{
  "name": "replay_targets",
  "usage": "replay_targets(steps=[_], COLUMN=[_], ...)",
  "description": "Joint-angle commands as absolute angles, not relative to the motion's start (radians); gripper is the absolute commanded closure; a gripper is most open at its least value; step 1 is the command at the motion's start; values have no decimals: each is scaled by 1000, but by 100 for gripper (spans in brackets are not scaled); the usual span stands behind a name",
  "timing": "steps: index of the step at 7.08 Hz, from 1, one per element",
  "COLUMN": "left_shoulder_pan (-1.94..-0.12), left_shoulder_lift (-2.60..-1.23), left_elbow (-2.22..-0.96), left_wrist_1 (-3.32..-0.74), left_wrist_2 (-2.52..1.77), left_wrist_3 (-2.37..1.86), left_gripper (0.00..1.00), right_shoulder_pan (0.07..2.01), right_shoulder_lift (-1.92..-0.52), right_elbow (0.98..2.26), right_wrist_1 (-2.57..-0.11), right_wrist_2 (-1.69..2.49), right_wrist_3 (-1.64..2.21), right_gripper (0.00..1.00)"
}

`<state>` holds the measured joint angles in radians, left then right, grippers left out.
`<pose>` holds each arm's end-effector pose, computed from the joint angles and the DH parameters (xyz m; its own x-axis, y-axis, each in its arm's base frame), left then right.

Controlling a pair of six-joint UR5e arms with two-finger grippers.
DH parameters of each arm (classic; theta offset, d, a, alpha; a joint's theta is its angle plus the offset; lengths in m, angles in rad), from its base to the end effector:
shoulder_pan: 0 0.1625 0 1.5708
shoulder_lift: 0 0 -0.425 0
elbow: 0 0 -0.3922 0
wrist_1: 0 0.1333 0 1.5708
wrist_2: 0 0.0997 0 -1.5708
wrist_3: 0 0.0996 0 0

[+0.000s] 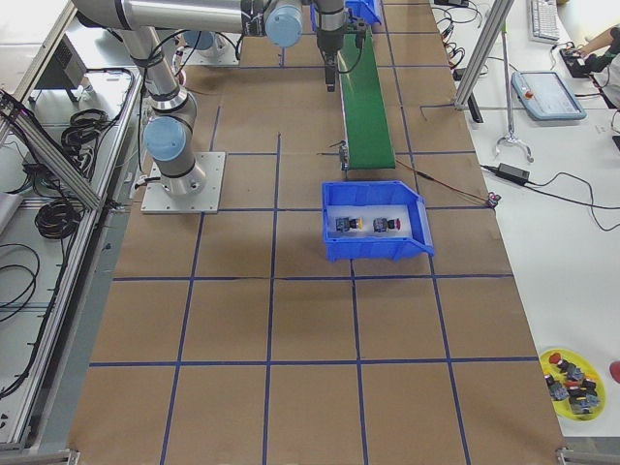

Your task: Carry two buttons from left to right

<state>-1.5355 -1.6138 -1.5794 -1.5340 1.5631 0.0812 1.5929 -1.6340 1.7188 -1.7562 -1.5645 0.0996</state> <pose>-0.1161 -0.5126 0.4658 -0.9989 0.0458 0.0089 0.0459 0.9988 0.0141 0.1444 -0.4701 0.4644 -0.9970 0.0763 -0.0162 0.0775 0.9920 -0.0993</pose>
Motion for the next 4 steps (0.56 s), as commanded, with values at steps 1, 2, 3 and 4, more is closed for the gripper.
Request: replay_targets(steps=[1, 2, 3, 4], left_shoulder_pan=[-1536, -1536, -1536, -1536], left_shoulder_lift=[-1614, -1614, -1614, -1612], left_elbow=[-1580, -1580, -1580, -1580], left_wrist_1=[-1534, -1534, -1534, -1535], left_wrist_2=[1563, 1563, 1563, 1563], left_wrist_3=[80, 80, 80, 57], left_gripper=[0, 0, 0, 0], right_shoulder_pan=[1595, 1595, 1595, 1595], right_shoulder_lift=[-1657, -1651, -1644, -1640], right_elbow=[1720, 1714, 1707, 1698], right_wrist_1=[-1756, -1759, -1766, -1764], right_wrist_2=[-1557, -1554, -1552, -1551], right_wrist_3=[100, 98, 98, 98], right_gripper=[0, 0, 0, 0])
